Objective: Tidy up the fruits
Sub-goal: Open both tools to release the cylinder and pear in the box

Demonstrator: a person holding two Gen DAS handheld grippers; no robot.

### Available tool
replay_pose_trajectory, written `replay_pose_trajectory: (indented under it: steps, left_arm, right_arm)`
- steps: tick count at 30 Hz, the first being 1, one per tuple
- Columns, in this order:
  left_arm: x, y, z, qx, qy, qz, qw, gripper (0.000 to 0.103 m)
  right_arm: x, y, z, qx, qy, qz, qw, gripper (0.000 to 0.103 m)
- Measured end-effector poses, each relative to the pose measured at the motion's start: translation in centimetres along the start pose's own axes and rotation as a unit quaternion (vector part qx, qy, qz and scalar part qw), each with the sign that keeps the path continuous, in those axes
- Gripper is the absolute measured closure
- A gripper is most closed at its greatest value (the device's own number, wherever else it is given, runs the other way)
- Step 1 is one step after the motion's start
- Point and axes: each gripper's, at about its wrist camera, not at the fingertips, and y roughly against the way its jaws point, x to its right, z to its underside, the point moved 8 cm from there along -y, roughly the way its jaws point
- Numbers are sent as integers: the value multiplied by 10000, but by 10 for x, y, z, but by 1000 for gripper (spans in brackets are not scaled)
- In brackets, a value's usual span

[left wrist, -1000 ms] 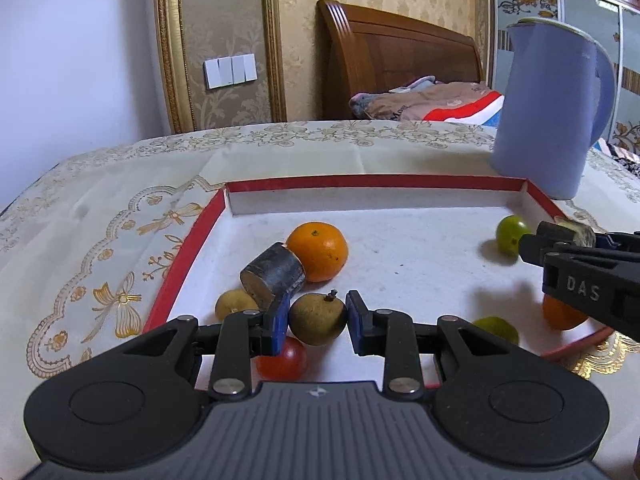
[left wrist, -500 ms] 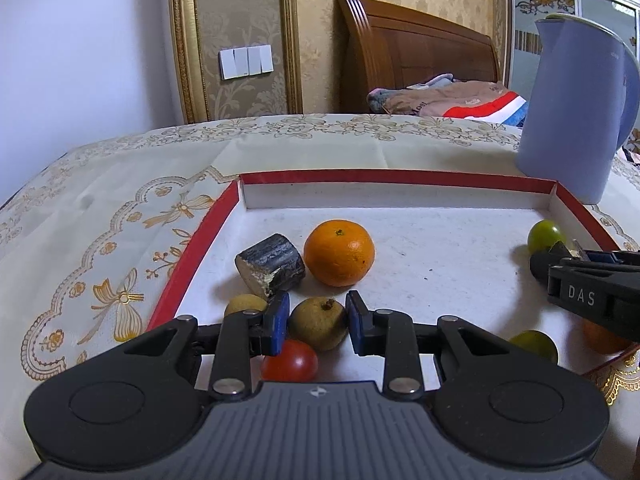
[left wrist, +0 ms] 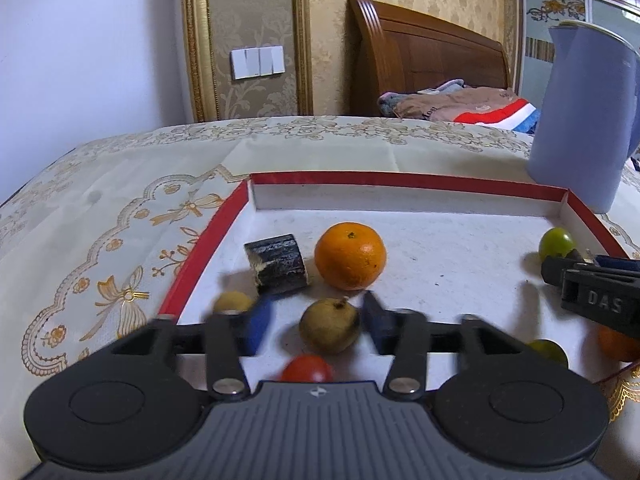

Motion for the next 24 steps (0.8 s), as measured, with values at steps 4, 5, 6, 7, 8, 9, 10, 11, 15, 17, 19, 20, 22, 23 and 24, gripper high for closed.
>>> replay_pose_trajectory:
  steps: [4,5,6,7,8,9,10,11,15,17,19,20,22,23,24]
  left_arm:
    - [0,2,0,49,-29,-15,10000,39]
    - [1,2,0,45,-59,-27,10000,39]
    - [2,2,1,29,-79,-16,10000,39]
    - [2,2,1,12,-78,7,10000,39]
    - [2,2,1,0,-65,25,10000,39]
    - [1,3,2,5,-44,37,10000,39]
    - [1,4,2,18,-28,44,10000,39]
    - [1,5,2,28,-26,57,10000,39]
    - [0,7,3,21,-15,128,9999,39]
    - [1,7,3,10,-24,137,9999,39]
    - [0,7,3,4,-20,159,9999,38]
    - [1,7,3,-8,-23,170,9999,37]
    - [2,6,4,-34,-32,207,9998,32]
    - [2,6,4,-29,-52,208,9998,31]
    - [3,8,3,3,-70,188,9998,31]
  right_arm:
    - [-2,3,-1,79,87,36,9999,37]
    - [-2,4,0,86,86,53,9999,34]
    - [-2,4,0,88,88,53,9999,34]
    - [-2,5,0,92,83,49,9999,34]
    - [-1,7,0,105,61,46,9999,34]
    - [0,8,0,118,28,38,9999,32]
    - [1,9,0,121,5,32,9999,30]
    - [2,11,0,137,-25,36,9999,27]
    - [3,12,3,128,-8,57,9999,27]
    - [3,11,5,104,2,70,9999,27]
    - [4,12,5,109,-7,80,9999,27]
    - [4,13,5,116,-23,81,9999,26]
    - [6,15,5,146,-65,103,9998,23]
    - [7,17,5,168,-86,91,9998,22]
    - [8,18,5,166,-101,62,9998,22]
